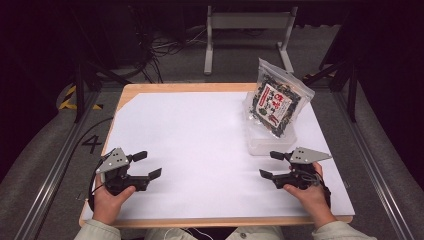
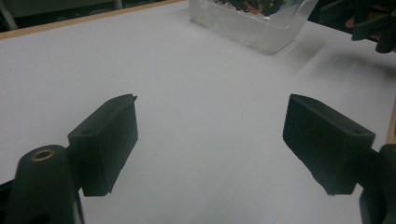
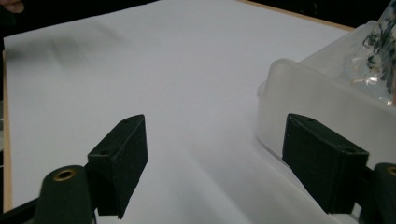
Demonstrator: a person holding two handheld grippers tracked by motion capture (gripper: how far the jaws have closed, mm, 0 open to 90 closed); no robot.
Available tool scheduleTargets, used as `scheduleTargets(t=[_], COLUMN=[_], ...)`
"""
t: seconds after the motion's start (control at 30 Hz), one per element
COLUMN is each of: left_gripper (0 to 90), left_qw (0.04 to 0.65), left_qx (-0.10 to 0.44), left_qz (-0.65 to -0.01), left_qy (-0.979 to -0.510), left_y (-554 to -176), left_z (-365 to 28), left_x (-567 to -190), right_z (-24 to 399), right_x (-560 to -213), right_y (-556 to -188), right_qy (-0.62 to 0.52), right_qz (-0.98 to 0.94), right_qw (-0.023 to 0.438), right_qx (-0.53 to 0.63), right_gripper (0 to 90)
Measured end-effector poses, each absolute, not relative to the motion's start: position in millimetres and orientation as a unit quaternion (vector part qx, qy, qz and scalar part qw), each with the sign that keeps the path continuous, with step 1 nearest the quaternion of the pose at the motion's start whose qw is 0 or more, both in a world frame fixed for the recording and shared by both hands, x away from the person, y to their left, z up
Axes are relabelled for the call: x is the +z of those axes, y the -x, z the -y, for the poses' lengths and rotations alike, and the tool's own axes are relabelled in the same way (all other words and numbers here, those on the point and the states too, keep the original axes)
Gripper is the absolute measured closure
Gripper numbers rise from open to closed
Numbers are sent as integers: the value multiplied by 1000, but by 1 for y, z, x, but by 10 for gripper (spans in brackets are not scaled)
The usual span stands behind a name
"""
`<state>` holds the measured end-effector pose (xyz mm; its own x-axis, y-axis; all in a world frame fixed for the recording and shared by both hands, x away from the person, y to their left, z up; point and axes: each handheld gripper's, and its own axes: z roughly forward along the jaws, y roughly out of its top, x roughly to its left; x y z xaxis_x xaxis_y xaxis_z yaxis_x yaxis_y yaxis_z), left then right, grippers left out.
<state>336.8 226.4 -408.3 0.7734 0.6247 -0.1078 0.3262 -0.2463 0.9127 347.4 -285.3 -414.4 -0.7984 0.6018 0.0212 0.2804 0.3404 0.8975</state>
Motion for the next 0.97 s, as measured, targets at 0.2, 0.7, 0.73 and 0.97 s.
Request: scheduleTargets(t=[0.2, 0.7, 0.73, 0.97], left_gripper=[171, 168, 168, 168], left_qw=[529, 509, 508, 494], left_qx=[139, 126, 123, 128], left_qz=[-294, -295, -300, -321], left_qy=[-784, -799, -798, -798], left_y=[-339, -343, -343, -346], left_z=[-223, -219, -219, -222], left_x=[-415, -426, -427, -431], right_z=[286, 282, 281, 283], right_x=[-424, -445, -445, -444], right_y=[-352, -363, -364, -363], right_qy=[-288, -324, -325, -324], right_qz=[-810, -841, -841, -836], right_qw=[152, 132, 131, 137], right_qx=[489, 413, 412, 420], right_gripper=[212, 228, 228, 227])
